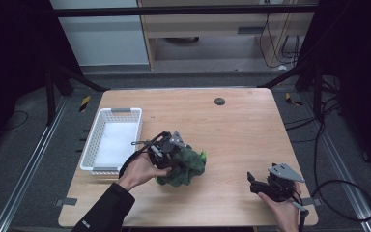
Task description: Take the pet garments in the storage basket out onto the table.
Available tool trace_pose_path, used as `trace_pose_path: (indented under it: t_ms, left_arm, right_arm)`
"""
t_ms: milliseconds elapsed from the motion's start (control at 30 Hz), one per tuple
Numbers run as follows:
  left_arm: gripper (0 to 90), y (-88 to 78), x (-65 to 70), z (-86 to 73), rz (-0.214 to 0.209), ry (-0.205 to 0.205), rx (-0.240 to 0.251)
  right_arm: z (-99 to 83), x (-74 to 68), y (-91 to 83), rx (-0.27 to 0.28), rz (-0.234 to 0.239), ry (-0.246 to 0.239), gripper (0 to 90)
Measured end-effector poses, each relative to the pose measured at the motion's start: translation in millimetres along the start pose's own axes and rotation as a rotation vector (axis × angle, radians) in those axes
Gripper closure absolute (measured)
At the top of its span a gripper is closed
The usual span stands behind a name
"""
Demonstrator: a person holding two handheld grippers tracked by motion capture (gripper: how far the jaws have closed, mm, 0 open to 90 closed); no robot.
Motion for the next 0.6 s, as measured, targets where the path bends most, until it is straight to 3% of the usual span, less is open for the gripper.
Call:
trace_pose_path:
  t_ms: [600]
  left_arm:
    - [80.5,34.0,14.8,2.5,-0.055,0.075,-0.053]
  right_arm:
    - [0.2,0.3,-0.1,0.002,-0.002,-0.002,6.3]
Point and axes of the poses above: each handheld gripper's, and its own axes: y roughly forward along the jaws, z roughly out of its top, x roughly to its right, the point moved 4 cm from there along y, roughly forward along the jaws, and after that the axes turned 2 degrees about -x, right-handed, at the moved point
